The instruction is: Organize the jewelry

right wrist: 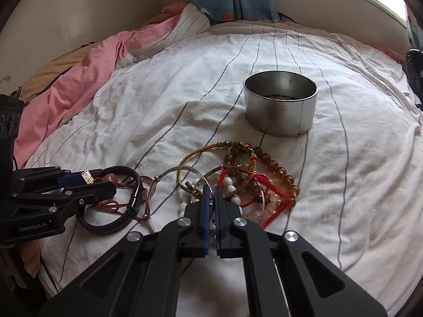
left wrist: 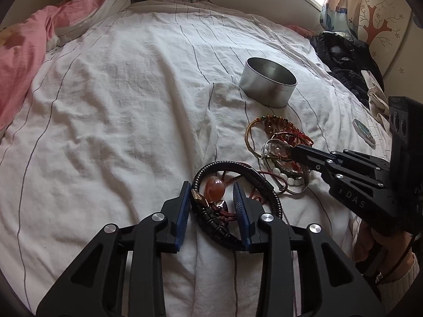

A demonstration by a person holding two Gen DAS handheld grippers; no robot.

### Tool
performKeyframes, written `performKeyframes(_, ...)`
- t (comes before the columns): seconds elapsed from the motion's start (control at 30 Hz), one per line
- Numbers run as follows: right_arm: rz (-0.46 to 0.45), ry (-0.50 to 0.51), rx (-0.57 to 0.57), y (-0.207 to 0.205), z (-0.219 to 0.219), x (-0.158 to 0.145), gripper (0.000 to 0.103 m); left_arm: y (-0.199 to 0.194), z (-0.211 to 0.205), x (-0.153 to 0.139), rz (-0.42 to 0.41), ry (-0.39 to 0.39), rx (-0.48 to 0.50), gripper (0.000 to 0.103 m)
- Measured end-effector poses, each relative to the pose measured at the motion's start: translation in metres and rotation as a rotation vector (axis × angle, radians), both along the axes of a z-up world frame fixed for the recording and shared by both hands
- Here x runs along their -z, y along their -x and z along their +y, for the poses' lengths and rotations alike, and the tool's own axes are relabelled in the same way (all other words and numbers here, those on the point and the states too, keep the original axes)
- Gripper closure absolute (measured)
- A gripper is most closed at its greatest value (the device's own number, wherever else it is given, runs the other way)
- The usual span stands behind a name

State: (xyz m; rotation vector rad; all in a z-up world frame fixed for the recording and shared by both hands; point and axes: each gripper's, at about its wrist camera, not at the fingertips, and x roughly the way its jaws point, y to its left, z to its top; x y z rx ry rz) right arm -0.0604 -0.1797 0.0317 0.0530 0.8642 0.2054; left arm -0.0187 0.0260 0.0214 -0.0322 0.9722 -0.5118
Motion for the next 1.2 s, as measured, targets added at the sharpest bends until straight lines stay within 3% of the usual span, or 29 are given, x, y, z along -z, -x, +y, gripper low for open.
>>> performKeyframes(0.1,-0.025,-0.014,0.051,0.022,-0.026,-0.013,0.099,0.005,-0.001,-0.005,-0.019,0.007,0.01,0.059)
performKeyframes(0.23,0.002,-0.031,0.115,0.042,-0.059,-0.012,0.099,0.002,0.009,-0.014,-0.054,0.033,-0.06,0.044)
performKeyframes(0.43,0.068,-0.067,0.166,0.045,-0.072,0.013,0.098,0.004,0.025,-0.019,-0.064,0.034,-0.126,0.04)
performKeyframes(0.5,0.059,-0.078,0.154,0.045,-0.069,0.012,0.079,0.014,0.019,-0.022,-0.087,0.028,-0.068,0.033)
performKeyframes(0.53,0.051,-0.086,0.144,0.045,-0.066,0.012,0.061,0.021,0.013,-0.024,-0.115,0.01,-0.031,0.028)
performKeyframes(0.57,0.044,-0.082,0.133,0.045,-0.062,0.012,0.053,0.027,0.005,-0.024,-0.14,-0.025,-0.003,0.023)
performKeyframes(0.67,0.03,-0.046,0.117,0.047,-0.052,0.01,0.046,0.04,-0.019,-0.018,-0.193,-0.125,0.058,0.014)
performKeyframes(0.73,0.028,-0.05,0.114,0.047,-0.052,0.01,0.044,0.039,-0.032,-0.015,-0.209,-0.175,0.085,0.013)
performKeyframes(0.8,0.027,-0.052,0.112,0.045,-0.052,0.012,0.044,0.033,-0.043,-0.005,-0.214,-0.23,0.102,0.013)
performKeyframes(0.83,0.03,-0.052,0.114,0.044,-0.053,0.013,0.047,0.029,-0.046,-0.001,-0.193,-0.227,0.117,0.019)
performKeyframes(0.87,0.034,-0.044,0.12,0.043,-0.053,0.013,0.064,0.025,-0.045,0.001,-0.174,-0.205,0.112,0.035)
performKeyframes(0.9,0.04,-0.047,0.119,0.042,-0.055,0.014,0.081,0.022,-0.043,-0.001,-0.151,-0.172,0.104,0.035)
performKeyframes(0.93,0.043,-0.063,0.121,0.042,-0.058,0.013,0.084,0.021,-0.041,-0.007,-0.153,-0.152,0.088,0.036)
performKeyframes(1.2,0.002,-0.097,0.132,0.05,-0.067,0.002,0.091,0.028,-0.039,-0.045,-0.244,-0.103,0.068,0.036)
